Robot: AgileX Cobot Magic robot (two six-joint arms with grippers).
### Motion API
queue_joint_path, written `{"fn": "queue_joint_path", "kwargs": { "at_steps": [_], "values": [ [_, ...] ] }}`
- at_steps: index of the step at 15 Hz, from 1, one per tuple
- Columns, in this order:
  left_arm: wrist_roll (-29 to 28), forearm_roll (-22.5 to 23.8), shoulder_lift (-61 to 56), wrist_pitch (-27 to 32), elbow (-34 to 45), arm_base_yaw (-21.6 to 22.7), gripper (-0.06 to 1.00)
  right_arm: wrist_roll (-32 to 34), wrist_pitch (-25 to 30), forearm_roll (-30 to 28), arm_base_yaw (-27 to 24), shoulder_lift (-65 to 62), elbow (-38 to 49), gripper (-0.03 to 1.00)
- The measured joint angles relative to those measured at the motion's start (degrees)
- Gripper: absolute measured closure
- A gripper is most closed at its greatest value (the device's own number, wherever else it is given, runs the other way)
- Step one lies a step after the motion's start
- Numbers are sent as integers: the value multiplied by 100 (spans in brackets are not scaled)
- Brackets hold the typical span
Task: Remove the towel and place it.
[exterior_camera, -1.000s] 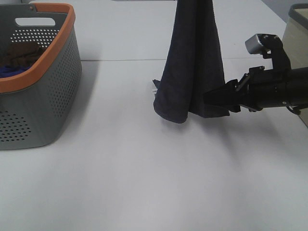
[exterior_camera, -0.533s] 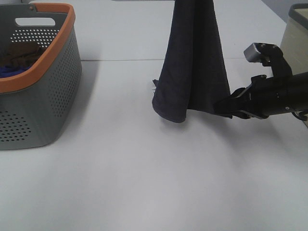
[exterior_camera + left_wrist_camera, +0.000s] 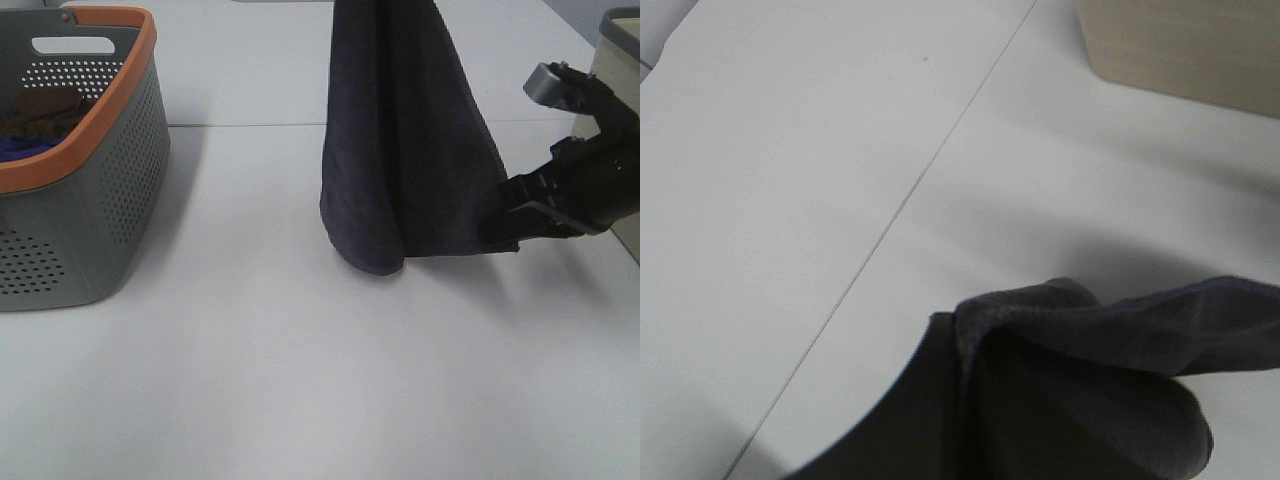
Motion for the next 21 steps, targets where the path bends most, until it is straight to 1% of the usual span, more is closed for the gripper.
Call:
{"fn": "queue_joint_path", "kwargs": {
  "at_steps": [2, 3, 4, 5, 6, 7, 8, 10, 11, 13, 14, 15, 17, 18, 20, 21],
  "values": [
    [6, 315, 6, 69, 0, 0, 94, 1702, 1026, -1753, 0, -40, -928, 97],
    [-11, 344, 6, 69, 0, 0, 94, 2298, 1530, -2384, 0, -46, -1375, 97],
    [-46, 344, 6, 74, 0, 0, 94, 3168, 2126, -3203, 0, -46, -2240, 97],
    [-201, 407, 6, 74, 0, 0, 94, 3386, 2309, -3421, 0, -46, -2636, 97],
    [-292, 476, 11, 74, 0, 11, 94, 3455, 2384, -3524, 0, -46, -2842, 97],
    [-550, 647, 17, 74, 0, 40, 94, 3518, 2441, -3673, 0, -46, -3197, 97],
    [-814, 865, 57, 74, 0, 103, 94, 3552, 2452, -3810, 0, -40, -3581, 97],
    [-1106, 1043, 132, 74, 0, 298, 94, 3558, 2464, -3908, 0, 195, -4251, 97],
    [-1249, 1066, 160, -52, 0, 413, 94, 3558, 2464, -3919, 0, 407, -4549, 97],
    [-1558, 1071, 235, -607, 0, 676, 94, 3478, 2384, -3925, 0, 877, -5214, 97],
    [-1599, 1071, 275, -745, 0, 739, 94, 3426, 2343, -3925, 0, 1008, -5397, 97],
    [-1656, 1049, 350, -1123, 0, 842, 94, 3317, 2280, -3925, 0, 1272, -5741, 97],
    [-1696, 1043, 596, -2068, 0, 1031, 94, 3123, 2074, -3925, 0, 1805, -6526, 97],
    [-1696, 1071, 905, -3105, 0, 1209, 94, 2956, 1690, -3925, 0, 2384, -7242, 97],
    [-1702, 1100, 1209, -4211, 0, 1364, 94, 2670, 1238, -3925, 0, 2848, -7895, 97],
    [-1702, 1117, 1329, -4601, 6, 1421, 94, 2527, 991, -3919, 0, 3060, -8165, 97]
  ]
}}
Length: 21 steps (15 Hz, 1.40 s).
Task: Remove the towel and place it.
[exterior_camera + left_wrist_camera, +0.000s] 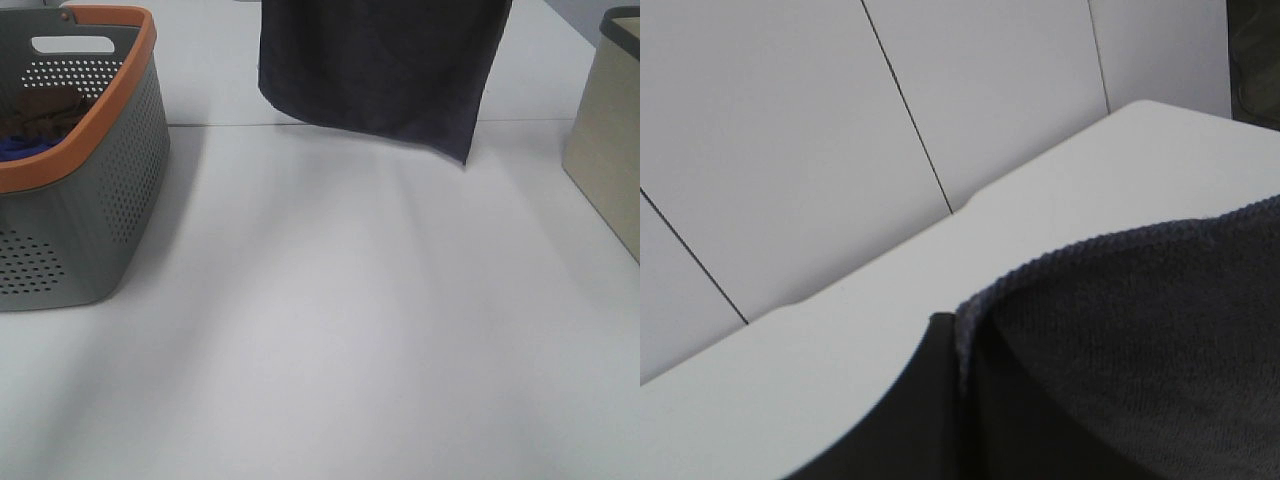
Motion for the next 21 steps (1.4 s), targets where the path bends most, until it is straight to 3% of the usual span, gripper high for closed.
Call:
{"fn": "queue_joint_path", "kwargs": {
  "at_steps": [3, 6, 9, 10, 11, 13, 15, 17, 21],
  "values": [
    [0, 212, 252, -722, 0, 115, 94, -659, -773, 407, 0, 401, -292, 97],
    [0, 252, 367, -527, 0, 109, 94, -1071, -773, 854, 0, 665, -309, 97],
    [69, 138, 504, 705, 0, -6, 94, -1020, 504, 527, 0, 963, -309, 97],
    [138, -6, 539, 1312, 0, -52, 94, -905, 1008, 292, 0, 985, -309, 97],
    [298, -424, 561, 2469, 0, -74, 94, -676, 1765, 34, 0, 985, -309, 97],
    [659, -1169, 584, 3638, 0, -86, 94, -350, 2126, -120, 0, 980, -309, 97],
    [980, -1558, 625, 4498, 0, -92, 94, 195, 2160, -166, 0, 980, -155, 97],
    [1134, -1736, 659, 4629, 6, -92, 94, 602, 2160, -172, 6, 974, 286, 97],
    [1238, -2131, 659, 4647, 441, -92, 94, 756, 2154, -103, 109, 922, 1341, 97]
  ]
}}
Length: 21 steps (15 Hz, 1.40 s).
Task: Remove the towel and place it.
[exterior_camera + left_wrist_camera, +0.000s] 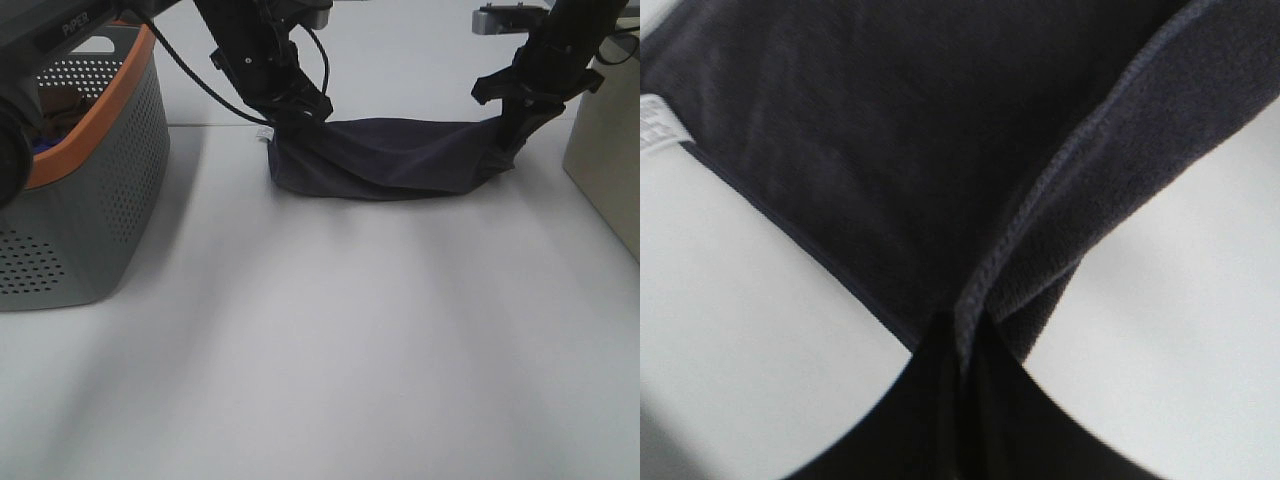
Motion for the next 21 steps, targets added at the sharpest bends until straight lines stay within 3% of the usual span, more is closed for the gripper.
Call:
{"fn": "queue_joint_path", "kwargs": {
  "at_steps": [5, 9, 17, 18, 19, 21],
  "values": [
    [57, -264, -533, -11, 1690, 0, 94, 0, 0, -304, 80, -481, 1530, 97],
    [338, -372, -934, -11, 2681, -160, 94, 0, 0, -498, 80, -625, 2252, 97],
    [636, -395, -1037, 0, 3369, -309, 94, 0, -6, -504, 86, -739, 3123, 96],
    [665, -395, -1037, 0, 3369, -309, 94, 0, -6, -470, 86, -739, 3134, 89],
    [728, -395, -1037, 0, 3386, -309, 94, 206, -6, -350, 86, -739, 3134, 67],
    [751, -395, -1037, 0, 3392, -309, 94, 539, -6, -327, 86, -751, 3134, 47]
  ]
}}
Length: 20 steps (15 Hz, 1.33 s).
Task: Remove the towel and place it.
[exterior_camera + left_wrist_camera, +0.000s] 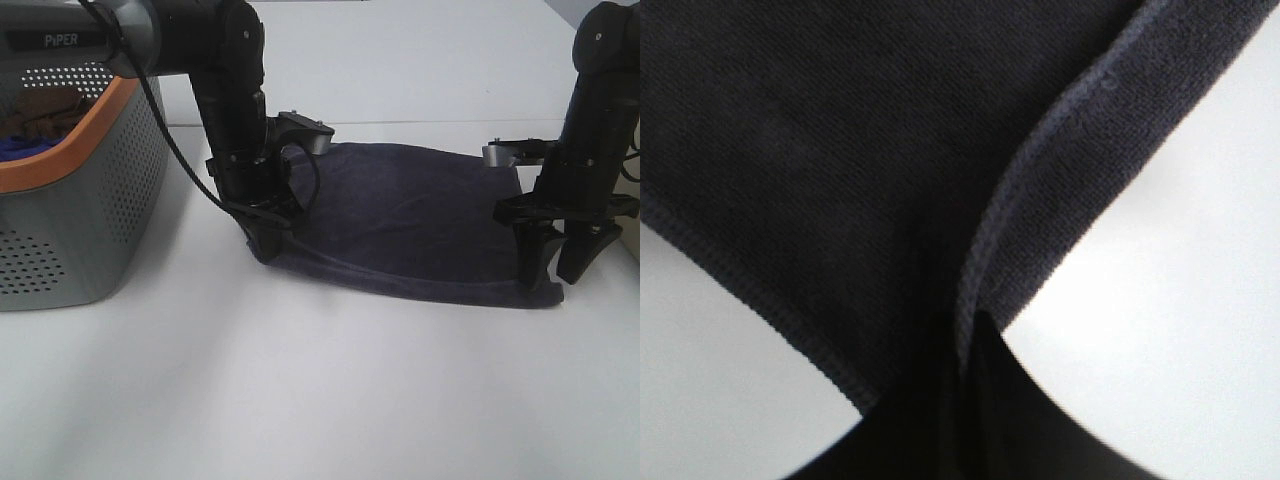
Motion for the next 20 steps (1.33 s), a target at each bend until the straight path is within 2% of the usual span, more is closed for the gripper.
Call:
{"fn": "queue_joint_path", "kwargs": {
  "at_steps": [2, 8, 10, 11, 12, 14, 18, 20],
  "values": [
    [0, 0, 0, 0, 0, 0, 94, 258, 0, 0, 0, -103, 0, 38],
    [-138, 29, 0, 0, 0, -183, 92, 768, 6, -17, 0, -1031, 6, 36],
    [-464, 29, 0, 0, 0, -189, 80, 871, 6, -17, 0, -1427, 6, 36],
    [-647, 46, 0, 0, 0, -189, 60, 911, 6, -17, 0, -1627, 6, 36],
    [-814, 115, -6, 0, 0, -189, 48, 945, 6, -17, 0, -1833, 6, 36],
    [-1146, 298, -97, 0, 0, -189, 35, 1049, 6, -17, 0, -2315, 6, 36],
    [-1650, 573, -705, 0, 0, -189, 31, 1467, 17, -11, 0, -3203, 6, 36],
    [-1856, 659, -1163, 6, 0, -189, 25, 1593, 23, -11, 0, -3633, 6, 36]
  ]
}}
